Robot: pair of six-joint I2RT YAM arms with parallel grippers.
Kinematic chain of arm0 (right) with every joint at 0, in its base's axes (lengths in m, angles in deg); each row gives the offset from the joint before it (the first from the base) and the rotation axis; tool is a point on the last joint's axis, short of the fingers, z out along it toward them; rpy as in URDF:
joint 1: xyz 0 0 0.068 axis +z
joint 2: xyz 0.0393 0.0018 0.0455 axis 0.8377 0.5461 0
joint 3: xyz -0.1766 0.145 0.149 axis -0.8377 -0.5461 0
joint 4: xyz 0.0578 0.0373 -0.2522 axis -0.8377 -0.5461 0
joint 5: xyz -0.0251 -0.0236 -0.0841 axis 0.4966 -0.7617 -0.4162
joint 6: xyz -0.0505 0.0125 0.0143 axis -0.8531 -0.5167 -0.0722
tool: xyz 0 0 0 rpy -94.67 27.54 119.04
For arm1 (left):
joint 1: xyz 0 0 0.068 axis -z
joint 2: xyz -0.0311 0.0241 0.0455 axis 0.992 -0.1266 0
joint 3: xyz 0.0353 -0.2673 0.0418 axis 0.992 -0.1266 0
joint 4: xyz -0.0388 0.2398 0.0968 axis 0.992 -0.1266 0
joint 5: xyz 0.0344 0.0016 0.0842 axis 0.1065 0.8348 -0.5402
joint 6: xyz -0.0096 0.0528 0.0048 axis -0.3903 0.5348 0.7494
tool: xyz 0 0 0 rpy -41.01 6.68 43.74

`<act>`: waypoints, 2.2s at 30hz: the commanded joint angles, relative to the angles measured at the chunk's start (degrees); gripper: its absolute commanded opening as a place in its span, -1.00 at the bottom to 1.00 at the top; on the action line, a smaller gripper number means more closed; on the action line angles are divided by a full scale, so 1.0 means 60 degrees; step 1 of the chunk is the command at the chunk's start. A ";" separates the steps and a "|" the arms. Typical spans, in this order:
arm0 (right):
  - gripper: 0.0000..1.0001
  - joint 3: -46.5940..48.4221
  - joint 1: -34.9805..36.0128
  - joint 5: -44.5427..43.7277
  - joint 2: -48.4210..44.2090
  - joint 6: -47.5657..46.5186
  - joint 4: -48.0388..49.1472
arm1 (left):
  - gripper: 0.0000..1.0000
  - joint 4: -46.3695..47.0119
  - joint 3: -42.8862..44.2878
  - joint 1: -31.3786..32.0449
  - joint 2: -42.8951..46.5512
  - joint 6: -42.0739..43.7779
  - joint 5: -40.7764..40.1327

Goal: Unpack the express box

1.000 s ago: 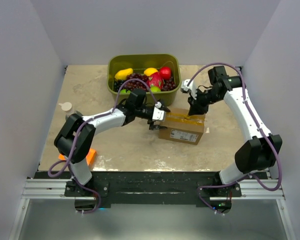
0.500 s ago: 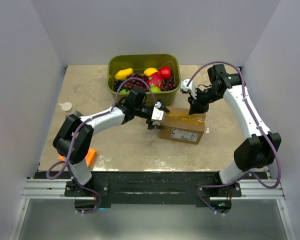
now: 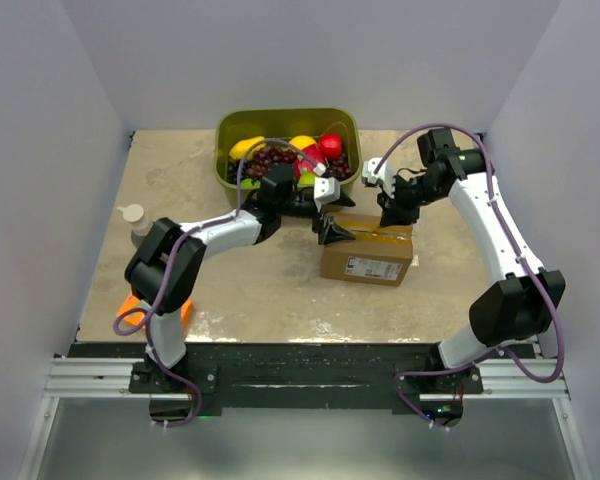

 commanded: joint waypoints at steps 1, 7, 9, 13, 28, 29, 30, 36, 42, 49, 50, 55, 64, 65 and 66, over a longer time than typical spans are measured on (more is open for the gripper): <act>-1.00 -0.0038 0.0025 0.0011 -0.0366 -0.0012 0.0280 | 0.87 0.0254 0.0597 0.0340 -0.0706 -0.0391 0.0123; -1.00 0.0181 0.0025 0.0450 -0.0103 -0.0393 0.0047 | 0.84 -0.1271 0.0379 0.0443 -0.0957 0.1176 0.0139; -1.00 0.0430 0.0025 0.0480 0.0058 -0.0758 -0.0202 | 0.83 -0.1637 0.0349 0.0443 -0.0942 0.1585 0.0124; -1.00 0.0811 0.0084 0.0378 0.0526 -0.1388 -0.0773 | 0.82 -0.1742 0.0247 0.0443 -0.0927 0.1719 0.0036; -1.00 0.0840 0.0113 -0.0339 0.0410 -0.2400 -0.1008 | 0.80 -0.2035 0.0335 0.0458 -0.1059 0.1720 0.0036; -1.00 0.0899 0.0113 -0.0471 0.0454 -0.2400 -0.1125 | 0.80 -0.2064 0.0335 0.0458 -0.1059 0.1763 0.0050; -1.00 0.0928 0.0084 -0.0574 0.0498 -0.2400 -0.1213 | 0.80 -0.2108 0.0335 0.0458 -0.1059 0.1778 0.0036; -1.00 0.1089 0.0070 -0.1102 0.0352 -0.1668 -0.1185 | 0.79 -0.2152 0.0379 0.0458 -0.1132 0.1837 0.0021; -1.00 0.1031 -0.0193 -0.1395 0.0205 -0.1638 -0.1331 | 0.78 -0.2342 0.0408 0.0458 -0.1176 0.2012 -0.0023; -1.00 0.1148 -0.0882 -0.1424 0.0176 -0.2194 -0.1755 | 0.75 -0.2694 0.0452 0.0443 -0.1293 0.2364 -0.0140; -1.00 0.1148 -0.0955 -0.1410 0.0219 -0.2282 -0.1814 | 0.72 -0.2738 0.0466 0.0458 -0.1323 0.2408 -0.0155; -1.00 0.1353 -0.1132 -0.0841 0.0205 -0.1978 -0.1917 | 0.68 -0.3178 0.0818 0.0443 -0.1601 0.2452 -0.0198; -1.00 0.1105 -0.1117 -0.0341 -0.0526 -0.0630 -0.1391 | 0.68 -0.3222 0.1023 0.0443 -0.1777 0.2349 -0.0184; -1.00 0.1090 -0.1132 -0.0355 -0.0600 -0.0599 -0.1361 | 0.68 -0.3251 0.1067 0.0443 -0.1777 0.2364 -0.0184; -1.00 0.1104 -0.1132 -0.0297 -0.0644 -0.0584 -0.1361 | 0.68 -0.3280 0.1096 0.0443 -0.1806 0.2364 -0.0155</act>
